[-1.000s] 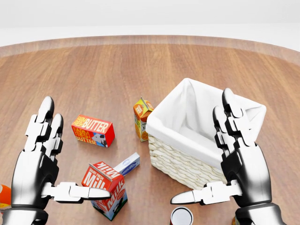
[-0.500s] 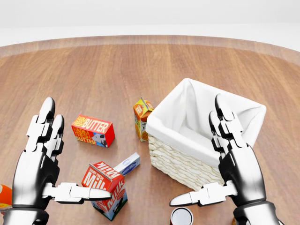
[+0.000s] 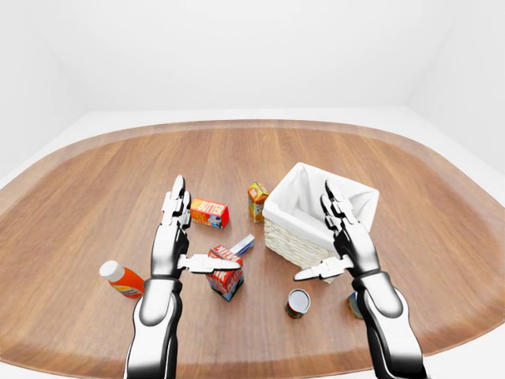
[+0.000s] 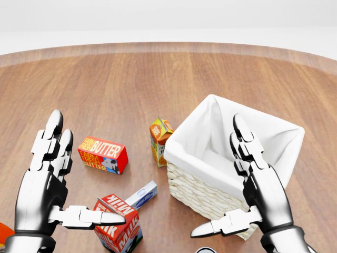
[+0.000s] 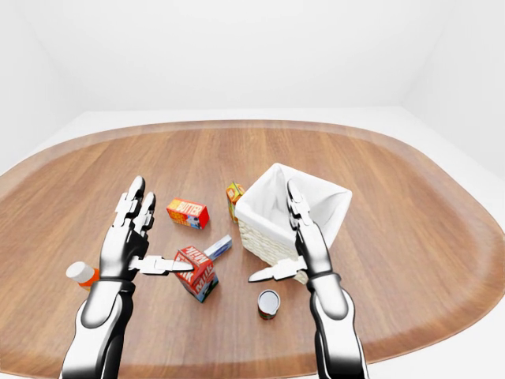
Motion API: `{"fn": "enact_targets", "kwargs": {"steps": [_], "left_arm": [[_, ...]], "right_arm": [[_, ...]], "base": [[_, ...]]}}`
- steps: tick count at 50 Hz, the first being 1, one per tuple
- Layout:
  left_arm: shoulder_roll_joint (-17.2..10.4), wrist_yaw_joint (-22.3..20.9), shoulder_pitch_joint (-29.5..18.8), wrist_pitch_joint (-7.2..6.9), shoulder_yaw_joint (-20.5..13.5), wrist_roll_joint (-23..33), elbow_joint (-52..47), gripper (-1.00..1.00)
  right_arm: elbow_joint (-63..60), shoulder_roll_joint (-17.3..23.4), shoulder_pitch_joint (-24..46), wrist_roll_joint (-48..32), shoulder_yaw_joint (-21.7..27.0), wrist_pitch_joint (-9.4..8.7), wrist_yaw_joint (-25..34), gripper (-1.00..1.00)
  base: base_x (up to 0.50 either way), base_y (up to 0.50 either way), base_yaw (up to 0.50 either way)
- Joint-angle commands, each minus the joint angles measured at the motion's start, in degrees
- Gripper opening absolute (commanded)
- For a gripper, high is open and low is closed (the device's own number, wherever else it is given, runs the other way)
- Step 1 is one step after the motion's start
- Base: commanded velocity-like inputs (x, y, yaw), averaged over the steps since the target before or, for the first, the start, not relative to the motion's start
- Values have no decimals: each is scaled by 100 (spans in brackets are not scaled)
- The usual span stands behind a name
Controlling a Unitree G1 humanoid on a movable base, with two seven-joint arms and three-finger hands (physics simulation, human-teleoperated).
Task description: Pick up the tomato sauce, and put it in the basket.
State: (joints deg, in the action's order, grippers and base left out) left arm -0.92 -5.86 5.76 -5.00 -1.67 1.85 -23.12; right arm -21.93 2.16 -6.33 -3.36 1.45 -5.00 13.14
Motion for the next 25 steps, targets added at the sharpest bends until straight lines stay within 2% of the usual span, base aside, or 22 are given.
{"fn": "enact_targets", "kwargs": {"steps": [1,12,16,25], "left_arm": [[0,1,8,0,-1,3,-8,100],[0,0,11,0,3,10,13,100],[1,4,12,0,9,17,20,100],[1,9,8,0,17,33,81,100]], "right_arm": [[355,93,-85,-514,-84,0,262,100],[469,72,-44,-570,65,0,413,100],[591,97,-1,-541,124,57,473,100],[640,150,-34,-369,209,103,901,100]], "base": [[0,0,0],[0,0,0],[0,0,0],[0,0,0]]}}
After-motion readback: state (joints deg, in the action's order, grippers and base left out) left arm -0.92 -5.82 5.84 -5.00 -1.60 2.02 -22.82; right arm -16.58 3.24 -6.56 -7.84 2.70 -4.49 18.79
